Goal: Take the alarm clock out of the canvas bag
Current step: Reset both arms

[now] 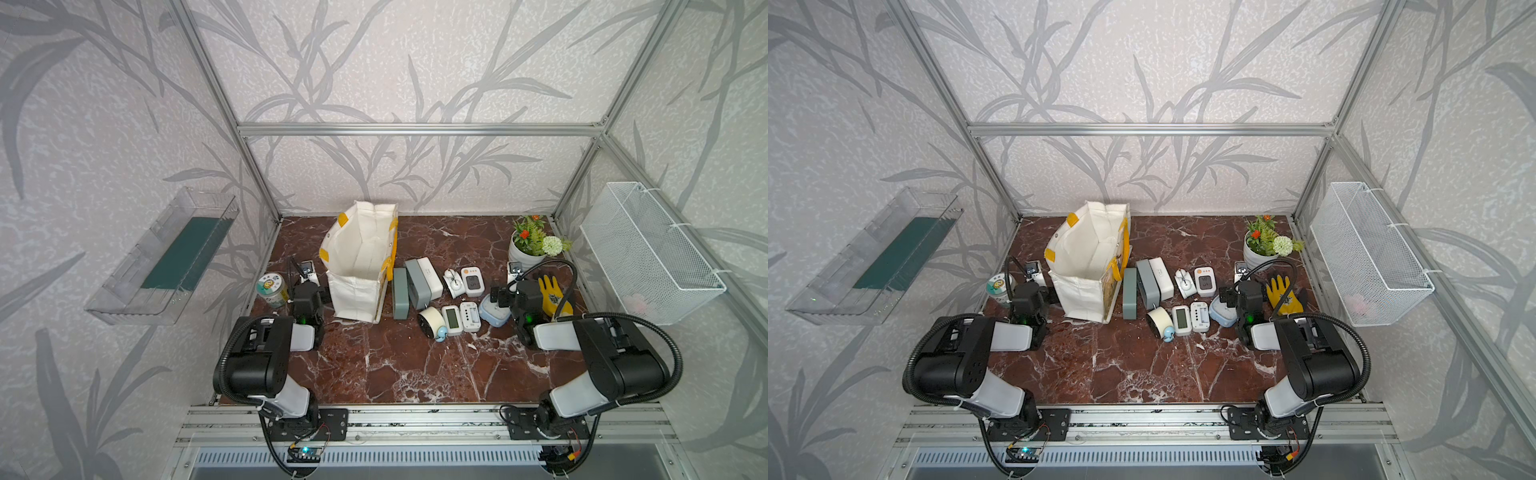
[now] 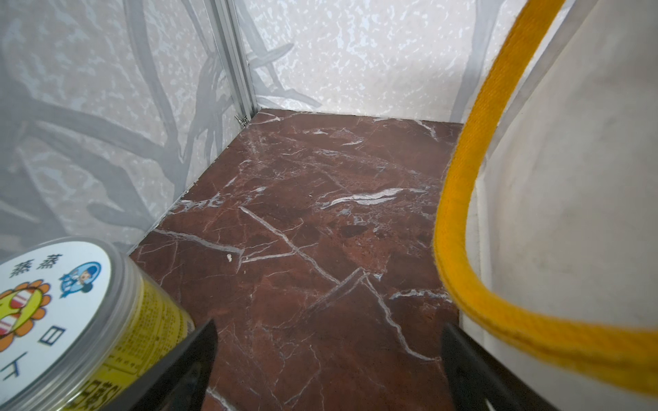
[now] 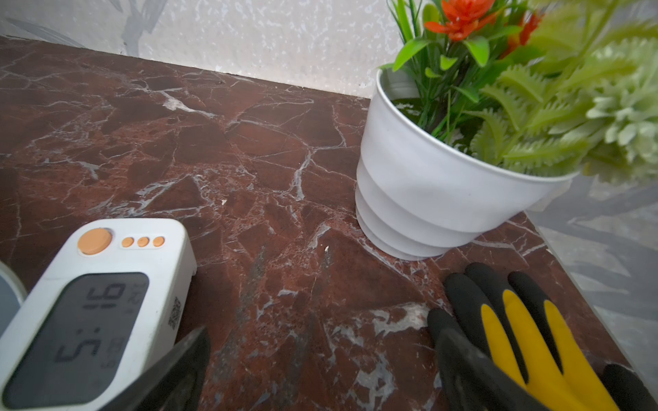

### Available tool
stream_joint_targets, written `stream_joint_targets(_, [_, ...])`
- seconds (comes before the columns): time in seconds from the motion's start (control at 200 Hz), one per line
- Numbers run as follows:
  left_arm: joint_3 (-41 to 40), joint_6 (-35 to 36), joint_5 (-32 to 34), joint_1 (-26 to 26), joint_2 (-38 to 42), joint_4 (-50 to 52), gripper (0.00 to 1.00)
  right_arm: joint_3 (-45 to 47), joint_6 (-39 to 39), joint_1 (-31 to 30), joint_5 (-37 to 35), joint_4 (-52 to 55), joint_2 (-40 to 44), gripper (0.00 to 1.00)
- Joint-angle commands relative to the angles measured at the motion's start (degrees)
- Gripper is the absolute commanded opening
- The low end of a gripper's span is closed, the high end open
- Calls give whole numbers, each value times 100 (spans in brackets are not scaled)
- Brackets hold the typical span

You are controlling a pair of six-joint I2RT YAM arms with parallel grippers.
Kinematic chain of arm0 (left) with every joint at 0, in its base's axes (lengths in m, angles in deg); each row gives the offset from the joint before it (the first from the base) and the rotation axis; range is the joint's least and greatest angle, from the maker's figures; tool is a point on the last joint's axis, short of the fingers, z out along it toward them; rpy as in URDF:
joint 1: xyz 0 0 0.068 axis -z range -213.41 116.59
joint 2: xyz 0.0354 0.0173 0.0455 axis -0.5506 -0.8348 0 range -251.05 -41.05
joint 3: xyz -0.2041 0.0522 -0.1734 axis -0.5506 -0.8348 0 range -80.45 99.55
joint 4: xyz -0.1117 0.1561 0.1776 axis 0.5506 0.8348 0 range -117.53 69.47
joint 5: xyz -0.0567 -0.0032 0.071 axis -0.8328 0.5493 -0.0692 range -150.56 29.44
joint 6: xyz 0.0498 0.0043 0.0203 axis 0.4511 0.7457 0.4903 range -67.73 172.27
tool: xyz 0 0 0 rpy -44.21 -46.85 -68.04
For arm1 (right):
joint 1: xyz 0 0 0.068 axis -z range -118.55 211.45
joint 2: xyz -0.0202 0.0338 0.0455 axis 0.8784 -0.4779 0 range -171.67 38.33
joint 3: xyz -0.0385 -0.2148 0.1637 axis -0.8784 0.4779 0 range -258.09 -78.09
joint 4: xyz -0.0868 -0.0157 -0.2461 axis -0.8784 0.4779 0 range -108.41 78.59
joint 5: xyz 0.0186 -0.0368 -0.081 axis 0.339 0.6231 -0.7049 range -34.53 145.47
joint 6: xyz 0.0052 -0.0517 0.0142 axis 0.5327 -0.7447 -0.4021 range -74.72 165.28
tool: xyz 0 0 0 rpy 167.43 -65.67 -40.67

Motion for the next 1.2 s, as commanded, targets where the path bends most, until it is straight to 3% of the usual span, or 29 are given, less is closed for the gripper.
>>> stream_joint_targets(0.0, [60,84,-42,-13,-37,-26,99,-48,44,17,-4,-198,19,99])
stream_joint_targets(0.145, [54,89,-43,-13,-37,-22,99,-40,45,18,35,-199,21,99])
stream_joint_targets(0.215, [54,84,-44,-10,-35,-26,99,-19,-188,18,622,-197,37,99])
stream_joint_targets(0.34, [56,87,-44,-17,-34,-29,99,126,-354,18,975,-415,75,99])
stream_joint_targets(1.195, [54,89,-40,-15,-34,-22,99,-136,-65,150,740,21,40,99])
